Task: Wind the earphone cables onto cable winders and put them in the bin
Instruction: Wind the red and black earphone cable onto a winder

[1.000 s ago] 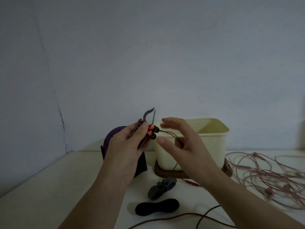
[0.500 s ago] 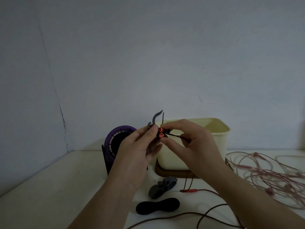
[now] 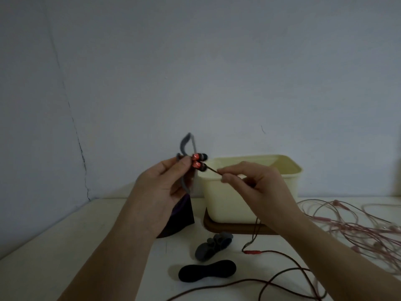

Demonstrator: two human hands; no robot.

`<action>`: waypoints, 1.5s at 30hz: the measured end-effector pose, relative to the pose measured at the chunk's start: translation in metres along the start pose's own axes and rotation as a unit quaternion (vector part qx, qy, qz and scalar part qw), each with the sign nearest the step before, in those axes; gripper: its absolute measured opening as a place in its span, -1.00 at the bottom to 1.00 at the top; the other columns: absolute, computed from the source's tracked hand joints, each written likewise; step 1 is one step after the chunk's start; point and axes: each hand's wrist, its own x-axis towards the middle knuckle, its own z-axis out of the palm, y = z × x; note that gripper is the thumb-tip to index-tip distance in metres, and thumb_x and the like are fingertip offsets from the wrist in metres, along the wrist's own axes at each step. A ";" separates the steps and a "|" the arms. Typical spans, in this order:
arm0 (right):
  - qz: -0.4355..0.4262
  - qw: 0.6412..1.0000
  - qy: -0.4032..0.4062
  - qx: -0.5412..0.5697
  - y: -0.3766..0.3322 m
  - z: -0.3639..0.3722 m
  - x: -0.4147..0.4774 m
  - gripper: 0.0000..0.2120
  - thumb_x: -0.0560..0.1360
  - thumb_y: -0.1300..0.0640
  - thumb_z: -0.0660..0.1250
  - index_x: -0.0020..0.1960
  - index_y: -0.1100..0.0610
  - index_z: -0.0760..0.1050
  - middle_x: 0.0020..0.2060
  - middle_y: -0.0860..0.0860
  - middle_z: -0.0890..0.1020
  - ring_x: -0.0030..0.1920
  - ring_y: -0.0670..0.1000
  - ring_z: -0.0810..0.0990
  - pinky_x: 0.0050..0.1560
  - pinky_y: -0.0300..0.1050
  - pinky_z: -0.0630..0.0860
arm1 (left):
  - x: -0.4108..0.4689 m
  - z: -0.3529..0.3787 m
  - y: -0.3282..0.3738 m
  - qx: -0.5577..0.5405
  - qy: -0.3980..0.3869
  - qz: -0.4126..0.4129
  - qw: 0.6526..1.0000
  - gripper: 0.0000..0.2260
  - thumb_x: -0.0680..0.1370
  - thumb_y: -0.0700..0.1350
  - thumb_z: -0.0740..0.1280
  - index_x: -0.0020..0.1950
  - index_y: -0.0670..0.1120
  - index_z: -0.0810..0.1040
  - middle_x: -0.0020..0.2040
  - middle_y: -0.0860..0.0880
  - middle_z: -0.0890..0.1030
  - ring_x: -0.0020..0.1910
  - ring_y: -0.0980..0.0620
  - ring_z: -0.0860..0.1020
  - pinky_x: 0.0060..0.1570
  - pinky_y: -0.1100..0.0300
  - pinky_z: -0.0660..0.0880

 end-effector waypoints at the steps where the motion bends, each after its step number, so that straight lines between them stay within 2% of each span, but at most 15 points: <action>1: 0.015 1.000 0.000 -0.021 0.004 0.000 0.000 -0.87 0.49 0.17 0.37 -0.03 0.00 0.66 -0.29 -0.23 0.64 -0.35 -0.25 0.53 -0.34 -0.46 0.35 | 0.001 -0.003 0.003 -0.016 0.012 0.005 1.000 -0.82 0.31 -0.12 0.36 -0.13 -0.15 0.61 -0.29 -0.02 0.68 -0.34 0.14 0.63 -0.35 0.32 0.56; 5: 0.033 0.996 -0.037 -0.080 0.010 0.010 -0.004 -0.89 0.51 0.18 0.36 -0.06 0.05 0.66 -0.31 -0.23 0.60 -0.29 -0.29 0.54 -0.28 -0.49 0.37 | 0.002 -0.007 0.005 -0.038 0.035 0.012 0.999 -0.78 0.31 -0.12 0.36 -0.08 -0.15 0.59 -0.30 0.00 0.68 -0.36 0.16 0.62 -0.34 0.33 0.57; 7: 0.007 0.992 -0.060 -0.115 0.007 0.020 -0.010 -0.88 0.52 0.13 0.34 -0.04 0.06 0.66 -0.28 -0.24 0.61 -0.20 -0.24 0.55 -0.21 -0.45 0.40 | 0.004 -0.005 -0.001 -0.031 0.048 0.012 0.998 -0.75 0.30 -0.11 0.37 -0.06 -0.13 0.60 -0.27 0.00 0.69 -0.32 0.16 0.63 -0.22 0.29 0.57; 11: -0.054 0.968 -0.158 -0.189 -0.004 0.035 -0.018 -0.70 0.52 -0.03 0.16 -0.02 0.04 0.63 -0.18 -0.09 0.65 -0.22 -0.10 0.57 -0.20 -0.18 0.52 | 0.007 0.001 -0.021 -0.007 0.081 -0.004 0.997 -0.90 0.43 -0.14 0.40 -0.08 -0.10 0.63 -0.17 -0.02 0.68 -0.15 0.08 0.62 0.06 0.18 0.48; 13: -0.057 0.956 -0.194 -0.213 -0.012 0.033 -0.017 -0.77 0.55 0.03 0.20 -0.01 0.04 0.62 -0.16 -0.07 0.65 -0.21 -0.05 0.57 -0.17 -0.05 0.54 | 0.009 0.001 -0.032 0.028 0.100 -0.005 0.995 -0.94 0.48 -0.12 0.40 -0.08 -0.06 0.65 -0.14 -0.01 0.67 -0.09 0.08 0.59 0.02 0.20 0.44; 15: -0.063 0.946 -0.216 -0.234 -0.020 0.028 -0.012 -0.79 0.57 0.06 0.21 0.00 0.05 0.61 -0.16 -0.06 0.65 -0.21 -0.03 0.57 -0.14 -0.02 0.53 | 0.012 -0.001 -0.037 0.042 0.119 -0.001 0.992 -0.96 0.49 -0.10 0.41 -0.11 -0.03 0.66 -0.16 0.02 0.67 -0.10 0.10 0.58 -0.02 0.22 0.42; 19: -0.053 0.942 -0.229 -0.237 -0.041 0.012 -0.004 -0.77 0.58 0.05 0.19 0.06 0.01 0.62 -0.14 -0.06 0.66 -0.18 -0.07 0.58 -0.08 -0.15 0.52 | 0.012 -0.003 -0.038 0.047 0.124 -0.003 0.991 -0.89 0.49 -0.09 0.41 -0.02 -0.07 0.67 -0.18 0.02 0.67 -0.16 0.13 0.57 -0.15 0.27 0.40; 22: -0.027 0.950 -0.226 -0.213 -0.054 0.000 0.001 -0.80 0.57 0.04 0.23 0.02 0.00 0.62 -0.20 -0.10 0.65 -0.20 -0.13 0.56 -0.16 -0.29 0.48 | 0.008 0.002 -0.041 0.113 0.103 0.026 0.988 -0.86 0.49 -0.09 0.41 0.01 -0.07 0.66 -0.13 0.03 0.71 -0.11 0.12 0.63 -0.07 0.28 0.48; 24: -0.010 0.958 -0.208 -0.197 -0.058 -0.011 0.006 -0.84 0.55 0.03 0.27 -0.03 -0.01 0.63 -0.33 -0.19 0.57 -0.23 -0.25 0.52 -0.20 -0.37 0.42 | 0.005 0.006 -0.040 0.158 0.091 0.059 0.981 -0.93 0.49 -0.15 0.42 -0.04 -0.06 0.64 -0.20 0.10 0.71 -0.17 0.22 0.65 -0.17 0.42 0.50; 26: 0.009 0.961 -0.193 -0.200 -0.058 -0.021 0.011 -0.87 0.52 -0.01 0.29 -0.14 -0.09 0.60 -0.47 -0.21 0.51 -0.29 -0.34 0.47 -0.24 -0.46 0.36 | 0.002 0.009 -0.040 0.191 0.071 0.088 0.975 -0.93 0.47 -0.19 0.44 -0.08 -0.06 0.62 -0.27 0.14 0.70 -0.25 0.25 0.65 -0.30 0.47 0.47; 28: 0.022 0.963 -0.183 -0.197 -0.055 -0.030 0.014 -0.83 0.51 -0.02 0.31 -0.26 -0.15 0.50 -0.48 -0.30 0.50 -0.39 -0.28 0.45 -0.32 -0.43 0.36 | -0.002 0.012 -0.040 0.224 0.047 0.111 0.967 -0.90 0.46 -0.22 0.46 -0.12 -0.04 0.59 -0.29 0.16 0.68 -0.28 0.24 0.64 -0.33 0.46 0.46; 32: 0.017 0.974 -0.121 -0.191 -0.043 -0.041 0.019 -0.83 0.43 -0.10 0.31 -0.31 -0.10 0.49 -0.52 -0.22 0.46 -0.49 -0.16 0.38 -0.44 -0.32 0.32 | -0.009 0.018 -0.044 0.276 0.013 0.132 0.952 -0.88 0.44 -0.17 0.48 -0.11 0.01 0.60 -0.21 0.11 0.69 -0.18 0.20 0.64 -0.16 0.36 0.54; 36: 0.010 0.984 -0.069 -0.163 -0.032 -0.047 0.021 -0.82 0.41 -0.12 0.32 -0.29 -0.05 0.52 -0.55 -0.12 0.44 -0.53 -0.14 0.36 -0.48 -0.35 0.29 | -0.014 0.024 -0.042 0.263 -0.020 0.136 0.955 -0.88 0.45 -0.19 0.46 -0.09 0.01 0.60 -0.15 0.06 0.70 -0.11 0.16 0.66 -0.07 0.28 0.57; 40: 0.025 0.995 -0.035 -0.091 -0.026 -0.049 0.022 -0.69 0.32 -0.19 0.30 -0.29 0.05 0.56 -0.57 -0.08 0.35 -0.56 -0.13 0.27 -0.52 -0.37 0.22 | -0.017 0.027 -0.040 0.243 -0.050 0.129 0.960 -0.87 0.46 -0.21 0.43 -0.08 0.00 0.59 -0.14 0.09 0.71 -0.11 0.17 0.66 -0.10 0.33 0.55; 45: 0.045 0.998 -0.030 -0.030 -0.022 -0.049 0.023 -0.68 0.32 -0.18 0.29 -0.29 0.08 0.57 -0.59 -0.10 0.35 -0.55 -0.15 0.24 -0.51 -0.41 0.19 | -0.019 0.029 -0.036 0.220 -0.085 0.128 0.963 -0.87 0.48 -0.21 0.39 -0.05 0.01 0.59 -0.13 0.14 0.71 -0.11 0.21 0.65 -0.18 0.37 0.51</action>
